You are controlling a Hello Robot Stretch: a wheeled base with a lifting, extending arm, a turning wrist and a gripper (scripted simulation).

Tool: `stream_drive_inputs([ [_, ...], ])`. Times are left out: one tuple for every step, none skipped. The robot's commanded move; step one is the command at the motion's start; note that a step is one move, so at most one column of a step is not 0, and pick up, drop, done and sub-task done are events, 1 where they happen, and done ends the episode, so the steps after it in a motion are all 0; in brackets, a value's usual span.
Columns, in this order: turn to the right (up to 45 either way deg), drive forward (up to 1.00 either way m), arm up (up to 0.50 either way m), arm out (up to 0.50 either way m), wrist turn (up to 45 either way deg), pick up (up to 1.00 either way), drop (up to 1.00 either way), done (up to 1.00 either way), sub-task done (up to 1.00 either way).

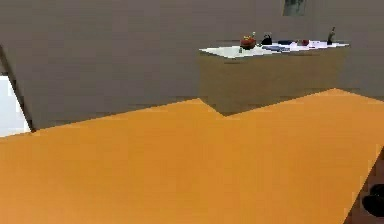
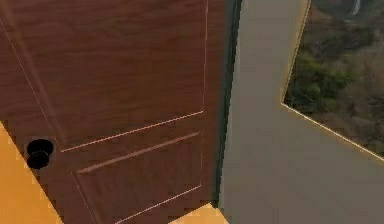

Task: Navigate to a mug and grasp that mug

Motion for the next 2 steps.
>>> stream_drive_inputs([
  [0.0, 0.95, 0.00, 0.00, 0.0, 0.00, 0.00, 0.00, 0.00],
  [45.0, 0.00, 0.00, 0.00, 0.0, 0.00, 0.00, 0.00, 0.00],
])
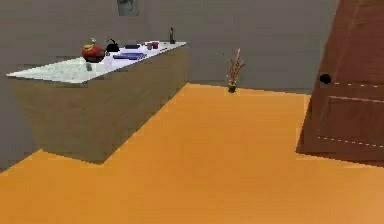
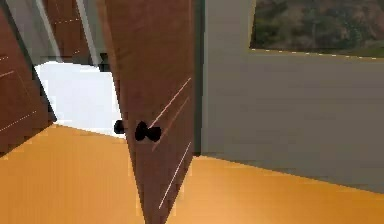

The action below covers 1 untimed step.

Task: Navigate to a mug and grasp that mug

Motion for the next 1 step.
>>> stream_drive_inputs([
  [0.0, 1.00, 0.00, 0.00, 0.0, 0.00, 0.00, 0.00, 0.00],
])
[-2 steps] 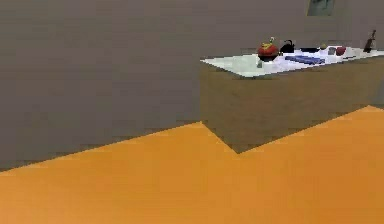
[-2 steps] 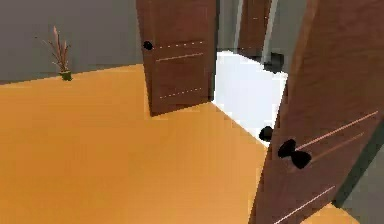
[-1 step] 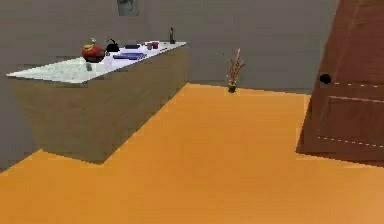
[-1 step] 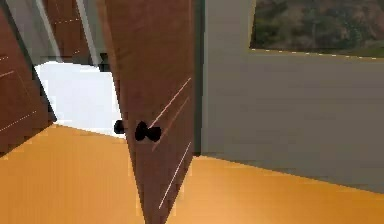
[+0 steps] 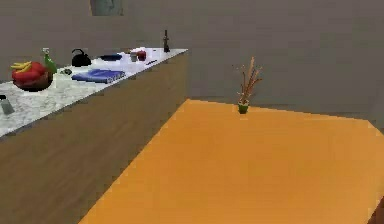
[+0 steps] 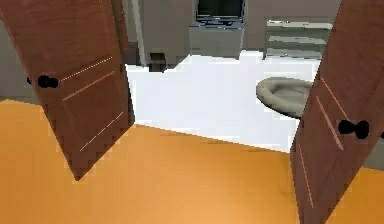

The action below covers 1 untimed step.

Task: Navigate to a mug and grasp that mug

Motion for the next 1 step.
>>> stream_drive_inputs([
  [0.0, 1.00, 0.00, 0.00, 0.0, 0.00, 0.00, 0.00, 0.00],
])
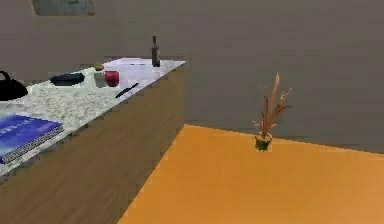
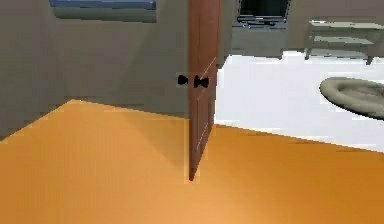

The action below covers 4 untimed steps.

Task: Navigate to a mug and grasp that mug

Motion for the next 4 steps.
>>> stream_drive_inputs([
  [0.0, 0.80, 0.00, 0.00, 0.0, 0.00, 0.00, 0.00, 0.00],
  [-45.0, 0.00, 0.00, 0.00, 0.0, 0.00, 0.00, 0.00, 0.00],
  [-45.0, 0.00, 0.00, 0.00, 0.0, 0.00, 0.00, 0.00, 0.00],
  [-39.0, 0.00, 0.00, 0.00, 0.0, 0.00, 0.00, 0.00, 0.00],
])
